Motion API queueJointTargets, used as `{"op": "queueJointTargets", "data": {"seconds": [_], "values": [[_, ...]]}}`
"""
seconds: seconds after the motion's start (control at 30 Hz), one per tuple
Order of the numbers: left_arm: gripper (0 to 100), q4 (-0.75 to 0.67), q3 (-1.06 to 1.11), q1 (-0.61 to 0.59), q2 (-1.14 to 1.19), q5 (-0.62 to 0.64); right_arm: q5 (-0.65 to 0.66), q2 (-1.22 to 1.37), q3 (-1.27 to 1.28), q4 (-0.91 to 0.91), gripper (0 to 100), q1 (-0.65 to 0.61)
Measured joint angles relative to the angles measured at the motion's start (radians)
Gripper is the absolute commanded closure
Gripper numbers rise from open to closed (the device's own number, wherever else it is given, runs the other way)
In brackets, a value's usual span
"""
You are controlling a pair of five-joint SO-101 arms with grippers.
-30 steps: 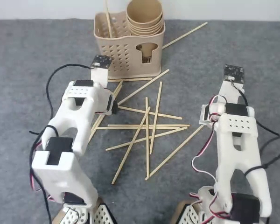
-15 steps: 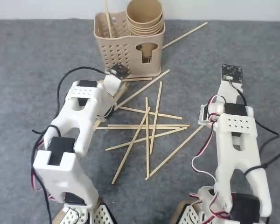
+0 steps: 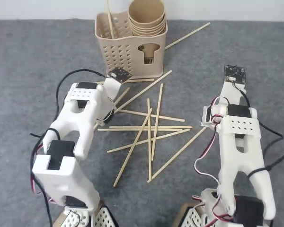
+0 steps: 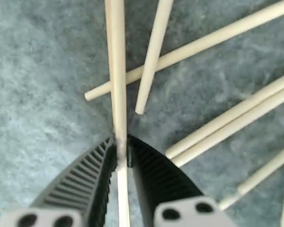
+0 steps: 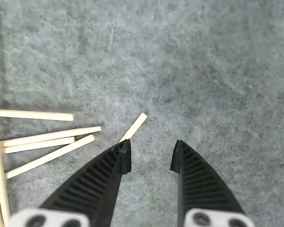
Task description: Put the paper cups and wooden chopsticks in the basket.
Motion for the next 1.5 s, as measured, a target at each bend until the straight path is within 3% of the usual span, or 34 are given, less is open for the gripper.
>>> {"op": "queueJointTargets", "data": {"seconds": [0.53,0.73,0.93,1.17,1.33,1.5], "values": [[99,0.526,-0.506,0.002,0.005,0.006,0.0,0.0,0.0,-0.017,84.3,0.0],[99,0.565,-0.704,0.046,0.003,0.029,0.0,0.0,0.0,-0.017,84.3,-0.005],[99,0.562,-0.847,0.153,-0.17,0.068,0.012,0.0,0.011,-0.037,84.3,-0.002],[99,0.272,-0.953,0.166,-0.316,0.321,0.025,0.0,0.035,-0.063,84.3,-0.003],[99,-0.084,-0.928,0.12,-0.318,0.528,0.025,0.0,0.035,-0.063,84.3,-0.003],[99,-0.482,-0.822,0.097,-0.267,0.646,0.025,0.0,0.035,-0.063,84.3,-0.003]]}}
